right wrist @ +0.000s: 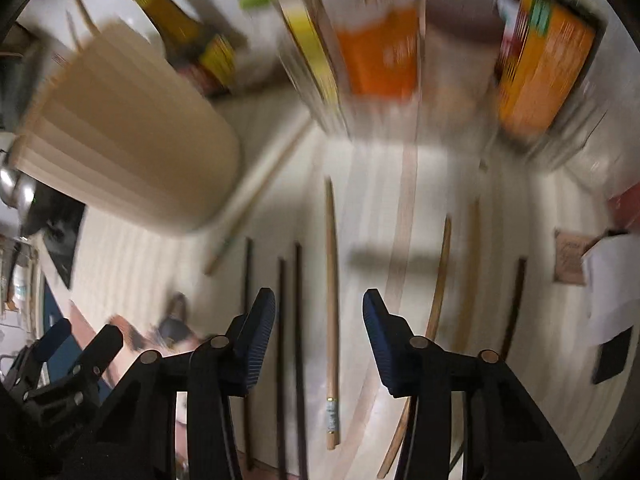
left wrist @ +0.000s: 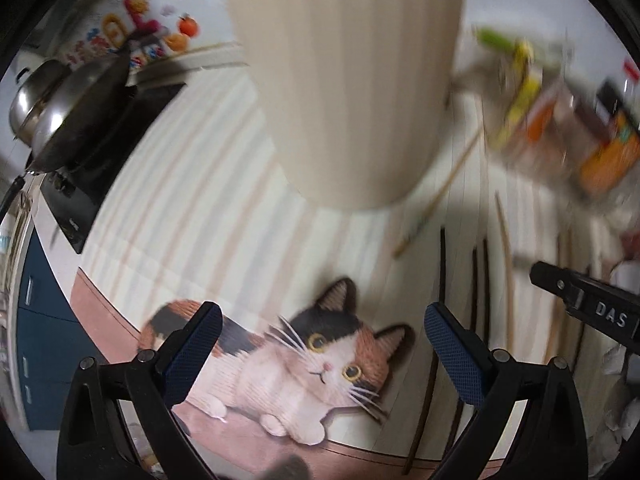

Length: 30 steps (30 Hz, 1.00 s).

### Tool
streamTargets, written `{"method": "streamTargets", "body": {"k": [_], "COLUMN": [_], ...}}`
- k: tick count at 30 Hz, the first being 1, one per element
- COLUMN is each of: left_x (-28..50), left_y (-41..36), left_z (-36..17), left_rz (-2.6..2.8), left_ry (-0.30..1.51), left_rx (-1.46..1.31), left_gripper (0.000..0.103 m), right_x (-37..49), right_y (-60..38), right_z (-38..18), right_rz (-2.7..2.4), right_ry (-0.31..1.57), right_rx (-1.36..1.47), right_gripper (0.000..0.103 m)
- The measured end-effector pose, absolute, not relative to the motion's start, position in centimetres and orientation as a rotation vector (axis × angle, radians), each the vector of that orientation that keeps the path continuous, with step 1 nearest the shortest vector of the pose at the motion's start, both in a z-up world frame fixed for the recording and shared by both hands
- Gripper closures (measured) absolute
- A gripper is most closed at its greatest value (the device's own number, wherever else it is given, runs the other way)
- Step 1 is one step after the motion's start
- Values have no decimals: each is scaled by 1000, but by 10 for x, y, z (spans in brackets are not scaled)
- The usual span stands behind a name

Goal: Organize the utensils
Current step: 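Grasp a black chopstick with the left tool while the right tool grasps a wooden chopstick, then lift both held chopsticks and carry them toward the utensil holder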

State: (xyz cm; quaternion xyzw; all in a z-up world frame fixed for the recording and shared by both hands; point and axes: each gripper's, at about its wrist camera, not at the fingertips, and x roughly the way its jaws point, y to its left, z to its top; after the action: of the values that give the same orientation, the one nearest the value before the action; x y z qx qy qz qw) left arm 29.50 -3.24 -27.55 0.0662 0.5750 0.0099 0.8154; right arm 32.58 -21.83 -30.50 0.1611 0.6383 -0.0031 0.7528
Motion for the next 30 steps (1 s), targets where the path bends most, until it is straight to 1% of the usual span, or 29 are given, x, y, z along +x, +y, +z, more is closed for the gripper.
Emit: {"method": "streamTargets", "body": {"k": [1,2,3,5,7,8,9,10,11,12,13,14,15,16,17,18,23,28,30], "left_x": [295,296,296,297,298,298,298,297,297,296,296,295,294,294,294,295,294,277,267], "left_y": [-37,-40,-44,-50,-57,-60,-65,-72,-76,-83,-90,-96,-100,-103,-104,-104,-72,-37,-32], "left_z": [-286,-297,-304,-321,-332,-335,-338,-340,-342,-344,-346,-349,-349,-349,-348,-348,-348,-347,-347], "left_rz": [19,8,-5,-25,-59,-65,-82,-108,-121,-137,-151,-164,-174,-174,-190,-190,-92,-36,-34], "left_ry": [1252,1277,1297,1351,1377,1385,1392,1393,1394,1393,1391,1392,1376,1371,1373,1378,1394,1444,1441], "left_rx": [155,162,165,166,151,154,155,157,166,189,204,223,229,235,227,214,149,110,116], "left_gripper": [1,4,12,19,26,32,32,32,32,35,41,55,65,70,86,99,99,99,99], "right_x": [326,328,328,330,328,328,325,323,319,316,312,308,305,301,297,295,288,274,269], "right_y": [-217,-215,-212,-209,-205,-204,-206,-209,-216,-221,-227,-233,-236,-240,-243,-245,-247,-227,-220], "right_z": [-313,-320,-330,-344,-349,-348,-350,-350,-352,-352,-353,-353,-354,-355,-355,-357,-360,-368,-368], "right_rz": [-4,1,0,4,6,6,-6,-11,-18,-36,-45,-54,-58,-62,-62,-63,-63,65,87], "right_ry": [1409,1425,1448,1481,1491,1480,1486,1486,1491,1496,1498,1501,1505,1511,1515,1519,1539,1639,1659], "right_rx": [346,341,324,303,282,257,229,238,253,252,255,261,263,266,269,272,279,342,317], "right_gripper": [55,55,55,59,71,76,86,92,96,96,97,96,96,96,96,96,96,96,96]}}
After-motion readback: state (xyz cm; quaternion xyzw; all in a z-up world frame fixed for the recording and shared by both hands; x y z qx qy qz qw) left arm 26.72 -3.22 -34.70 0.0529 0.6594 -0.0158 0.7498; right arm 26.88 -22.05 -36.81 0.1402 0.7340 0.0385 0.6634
